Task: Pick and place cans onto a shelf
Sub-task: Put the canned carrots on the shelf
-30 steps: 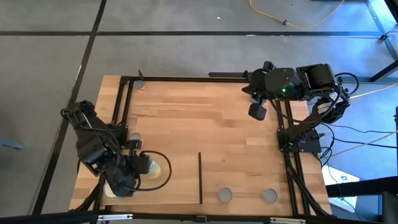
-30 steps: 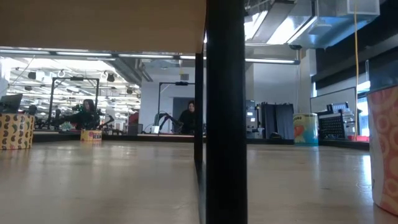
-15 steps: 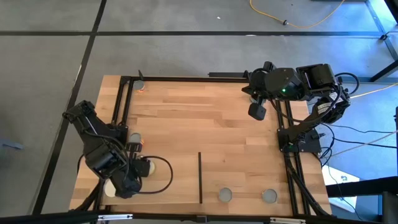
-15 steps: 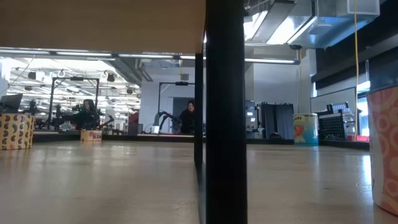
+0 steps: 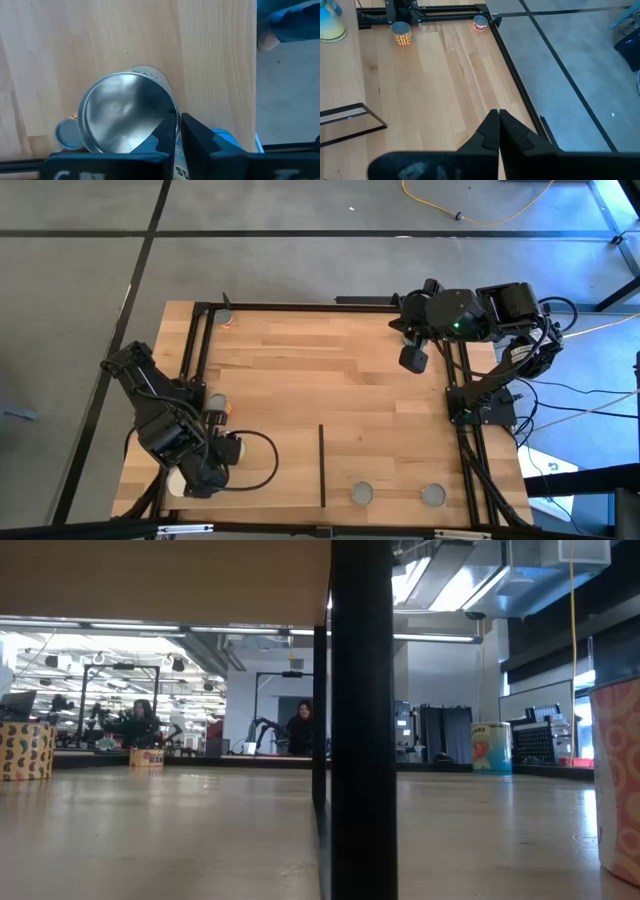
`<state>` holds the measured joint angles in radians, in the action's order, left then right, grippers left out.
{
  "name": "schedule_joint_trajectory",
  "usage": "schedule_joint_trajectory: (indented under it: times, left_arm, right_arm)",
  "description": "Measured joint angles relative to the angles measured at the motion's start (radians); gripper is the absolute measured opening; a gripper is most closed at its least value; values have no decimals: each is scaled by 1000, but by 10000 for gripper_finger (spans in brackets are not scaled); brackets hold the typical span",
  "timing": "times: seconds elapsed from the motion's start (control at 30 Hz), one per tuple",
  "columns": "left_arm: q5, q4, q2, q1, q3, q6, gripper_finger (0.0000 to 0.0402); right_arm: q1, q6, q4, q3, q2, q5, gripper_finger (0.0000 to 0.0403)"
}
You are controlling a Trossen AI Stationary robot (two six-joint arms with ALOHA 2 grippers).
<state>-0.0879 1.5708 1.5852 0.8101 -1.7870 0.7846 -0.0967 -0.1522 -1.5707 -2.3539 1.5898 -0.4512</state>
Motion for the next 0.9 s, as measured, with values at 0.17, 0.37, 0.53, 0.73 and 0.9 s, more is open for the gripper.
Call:
schedule_joint_trajectory:
  times: [0.17, 0.37, 0.53, 0.73, 0.9]
  left_arm:
    - [1, 0, 0, 0, 0, -1, 38]
    - [4, 0, 0, 0, 0, -6, 36]
    - [1, 0, 0, 0, 0, -9, 36]
    - [1, 0, 0, 0, 0, -10, 36]
    - [0, 0, 0, 0, 0, -35, 36]
  right_arm:
    - [0, 1, 0, 0, 0, 0, 3]
    - [0, 2, 0, 0, 1, 0, 3]
    - [0, -1, 0, 0, 1, 0, 3]
    - [0, 0, 0, 0, 1, 0, 3]
    - [0, -1, 0, 0, 1, 0, 3]
